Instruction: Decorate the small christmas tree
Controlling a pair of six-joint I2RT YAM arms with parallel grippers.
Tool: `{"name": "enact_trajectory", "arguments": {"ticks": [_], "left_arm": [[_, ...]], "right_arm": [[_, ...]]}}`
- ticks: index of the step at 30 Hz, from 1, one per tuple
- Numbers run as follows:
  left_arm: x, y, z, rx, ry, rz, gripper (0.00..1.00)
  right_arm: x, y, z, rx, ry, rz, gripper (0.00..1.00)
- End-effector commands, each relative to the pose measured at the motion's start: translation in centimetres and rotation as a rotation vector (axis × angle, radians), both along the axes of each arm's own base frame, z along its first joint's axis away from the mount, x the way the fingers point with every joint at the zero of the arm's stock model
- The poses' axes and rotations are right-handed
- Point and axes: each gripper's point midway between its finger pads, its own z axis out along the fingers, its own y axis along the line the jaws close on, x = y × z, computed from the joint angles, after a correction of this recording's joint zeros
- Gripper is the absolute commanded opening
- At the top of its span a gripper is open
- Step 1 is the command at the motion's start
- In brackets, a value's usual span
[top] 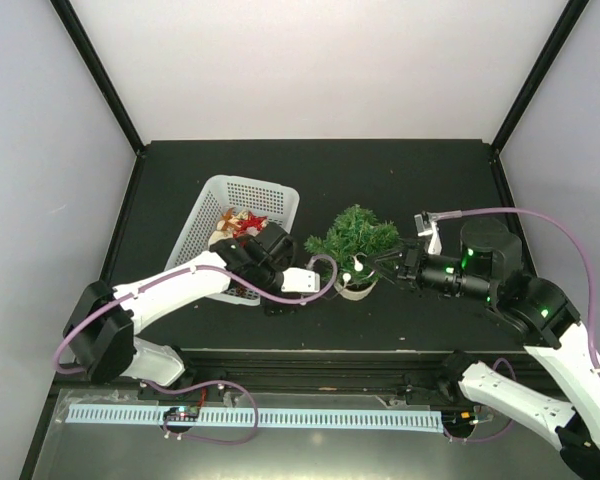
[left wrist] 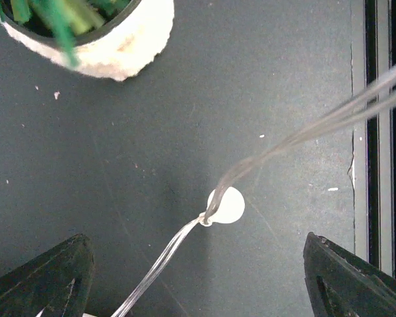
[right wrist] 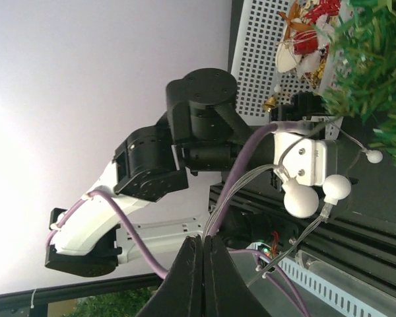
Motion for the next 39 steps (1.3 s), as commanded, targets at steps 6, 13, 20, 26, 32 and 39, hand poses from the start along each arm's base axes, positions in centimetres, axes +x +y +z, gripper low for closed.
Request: {"name": "enact_trajectory", "arguments": {"ticks": [6, 13, 20, 26, 32, 39], "left_arm": [[2.0, 1.3, -0.2, 0.013, -0.058, -0.001, 0.68], [3.1, 1.1, 1.2, -0.005, -0.087, 0.021, 0.26], [2.6, 1.6, 3.6, -0.023, -0.110, 0.008, 0.02], [0.2, 2.3, 10.1, -0.147, -0.168, -0.030, 0.02], [-2.8, 3.4, 15.8, -0.266, -0.208, -0.049, 0.02], [-4.3, 4.4, 17.8, -0.315, -0.253, -0.065, 0.02]], "right_arm": [[-0.3, 0.0, 2.0, 0.035, -0.045, 0.019, 0.01], [-0.1, 0.1, 2.0, 0.038, -0.047, 0.019, 0.01], [0.3, 0.1, 1.5, 0.027, -0.045, 0.012, 0.01], [0.7, -0.5, 0.7, 0.029, -0.037, -0.015, 0.01], [-0.1, -0.7, -0.4, 0.048, -0.036, 0.015, 0.01], [-2.3, -0.6, -1.4, 0.074, -0.062, 0.116, 0.01]]}}
